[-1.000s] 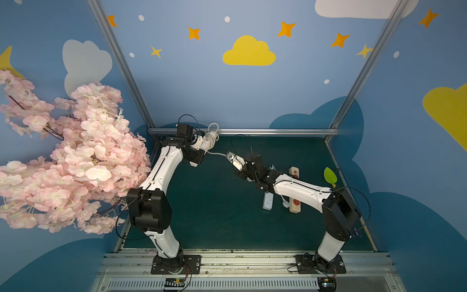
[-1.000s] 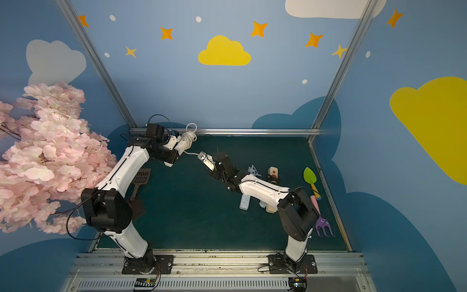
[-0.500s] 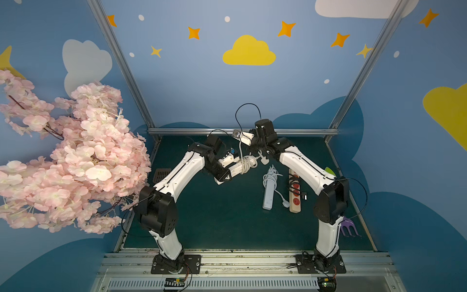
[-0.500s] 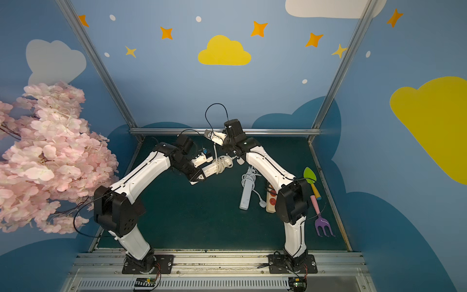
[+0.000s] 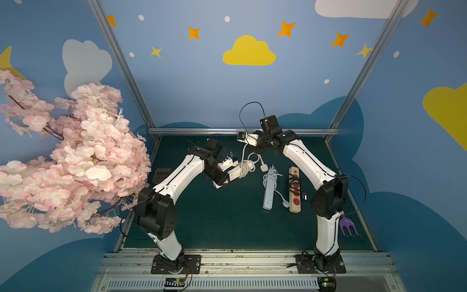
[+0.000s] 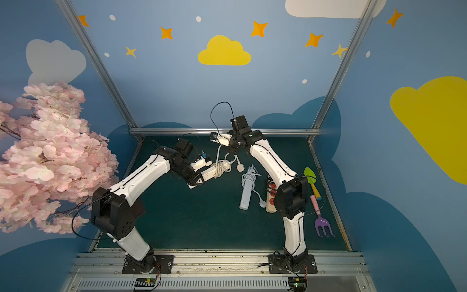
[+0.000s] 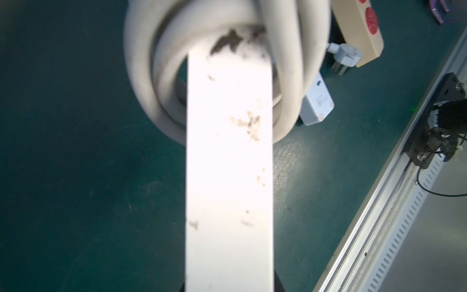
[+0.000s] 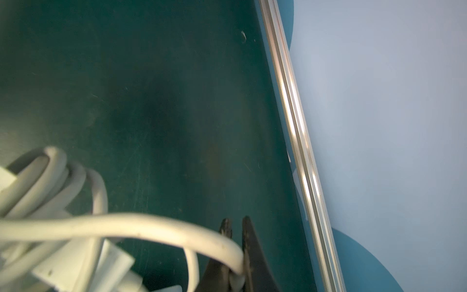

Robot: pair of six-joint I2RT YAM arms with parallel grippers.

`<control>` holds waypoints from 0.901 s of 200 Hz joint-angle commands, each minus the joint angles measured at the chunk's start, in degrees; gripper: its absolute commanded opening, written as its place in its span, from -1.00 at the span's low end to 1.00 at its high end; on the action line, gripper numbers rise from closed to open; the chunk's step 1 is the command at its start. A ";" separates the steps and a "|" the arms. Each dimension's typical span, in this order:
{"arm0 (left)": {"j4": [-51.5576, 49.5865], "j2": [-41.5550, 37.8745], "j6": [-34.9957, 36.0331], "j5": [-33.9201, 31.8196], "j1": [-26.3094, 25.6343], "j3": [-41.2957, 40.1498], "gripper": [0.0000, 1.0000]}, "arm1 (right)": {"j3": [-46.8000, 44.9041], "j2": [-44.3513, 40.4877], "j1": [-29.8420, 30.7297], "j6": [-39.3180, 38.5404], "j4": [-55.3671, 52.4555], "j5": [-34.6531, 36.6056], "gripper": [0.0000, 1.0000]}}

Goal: Wrap the cord around the power strip
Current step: Wrap the power cord around the power strip.

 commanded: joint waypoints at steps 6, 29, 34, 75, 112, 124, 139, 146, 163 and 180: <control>-8.59 2.18 0.46 -4.19 0.25 1.12 -0.94 | 0.34 -4.79 0.46 -1.16 6.07 16.91 -1.00; -9.12 1.33 1.66 -0.87 -0.07 0.53 -0.95 | 0.06 -3.82 0.52 -4.39 10.31 21.86 -1.00; -9.48 1.07 2.39 0.69 -0.63 0.24 -0.95 | 1.13 -3.15 0.31 -4.40 10.53 21.49 -1.00; -10.90 -1.89 7.99 13.02 -5.73 -2.31 -0.95 | 14.49 3.65 -4.26 3.02 7.22 1.10 -1.00; -9.27 -5.91 10.32 17.65 -6.22 -3.45 -0.95 | 17.99 8.61 -9.15 7.13 1.68 -17.39 -1.00; -9.26 -7.35 10.93 19.66 -6.17 -2.94 -0.95 | 17.41 9.00 -10.52 7.80 -0.33 -22.31 -1.00; -8.47 -9.42 10.96 22.87 -5.81 -2.48 -0.95 | 15.07 8.63 -11.70 8.34 -2.66 -29.44 -0.91; -7.81 -10.22 10.77 24.14 -5.64 -2.22 -0.95 | 13.50 8.20 -11.98 8.96 -2.90 -32.22 -0.88; -6.28 -11.85 10.00 26.21 -5.21 -1.47 -0.95 | 8.68 7.31 -12.42 11.44 -0.44 -36.92 -0.85; -5.04 -12.86 9.13 27.44 -4.58 -0.79 -0.95 | 1.56 5.77 -12.82 16.84 7.48 -40.97 -0.80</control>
